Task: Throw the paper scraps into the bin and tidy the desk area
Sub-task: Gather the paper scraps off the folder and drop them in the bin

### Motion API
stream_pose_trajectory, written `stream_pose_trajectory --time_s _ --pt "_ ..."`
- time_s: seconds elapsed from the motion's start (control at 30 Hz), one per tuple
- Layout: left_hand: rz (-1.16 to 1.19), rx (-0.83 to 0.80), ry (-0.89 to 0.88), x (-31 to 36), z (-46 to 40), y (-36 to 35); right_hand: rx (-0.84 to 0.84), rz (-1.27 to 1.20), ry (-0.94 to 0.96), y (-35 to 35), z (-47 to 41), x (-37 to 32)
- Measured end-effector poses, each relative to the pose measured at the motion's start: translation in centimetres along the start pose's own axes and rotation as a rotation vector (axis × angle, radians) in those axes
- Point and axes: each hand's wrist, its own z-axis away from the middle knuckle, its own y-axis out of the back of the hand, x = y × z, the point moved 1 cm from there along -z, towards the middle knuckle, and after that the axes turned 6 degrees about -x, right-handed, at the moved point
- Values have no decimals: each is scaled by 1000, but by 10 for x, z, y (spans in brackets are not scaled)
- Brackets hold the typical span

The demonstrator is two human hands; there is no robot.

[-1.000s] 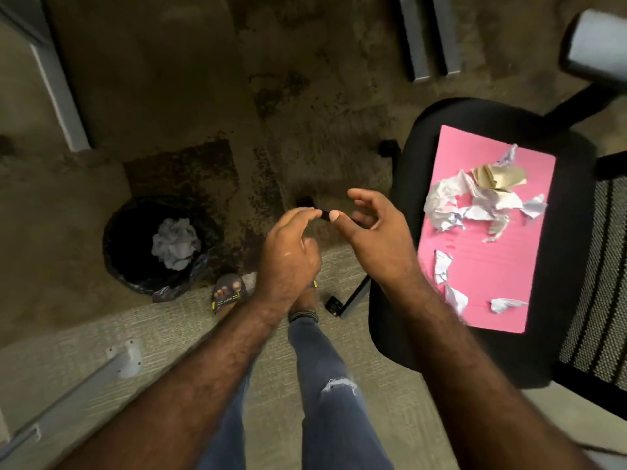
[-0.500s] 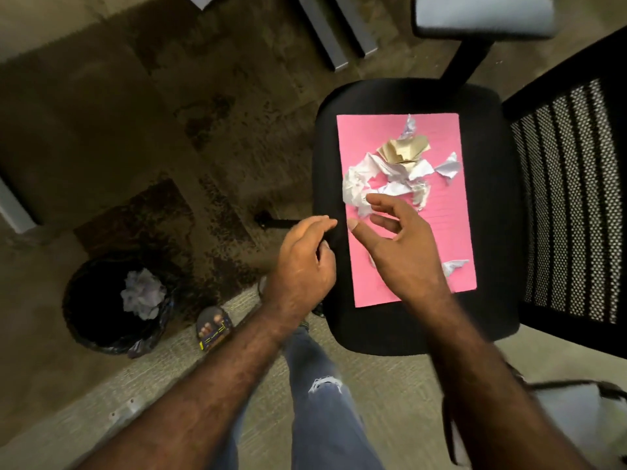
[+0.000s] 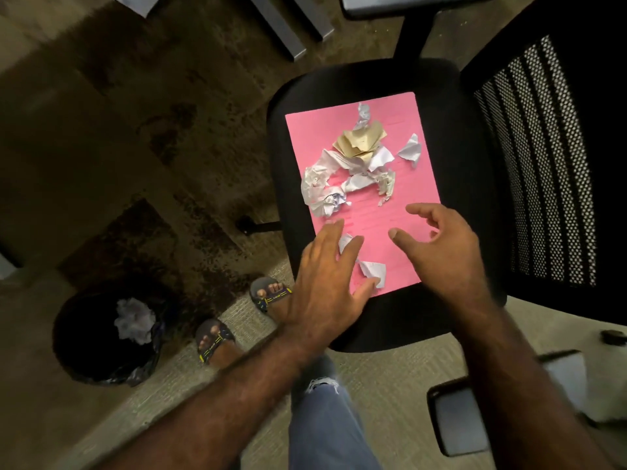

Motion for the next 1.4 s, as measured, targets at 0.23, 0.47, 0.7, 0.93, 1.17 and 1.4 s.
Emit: stream_pose_trajectory --time_s 0.23,0.47,0.7,0.93,1.17,1.4 --pt "-160 -54 -75 7 -7 -21 -86 242 -164 2 -11 29" --pt "-167 -59 -160 -1 -13 -31 -153 310 -233 -8 -19 46" --pt "6 -55 -237 -4 -14 -34 -181 307 -246 -21 -22 45" --pt "140 -20 -228 -11 -7 -28 -246 228 -144 -28 -19 29" --pt "224 50 -147 -30 0 -16 -303 171 -64 -48 -19 -5" --pt "268 136 -16 -71 21 16 -392 205 32 -80 -12 -42"
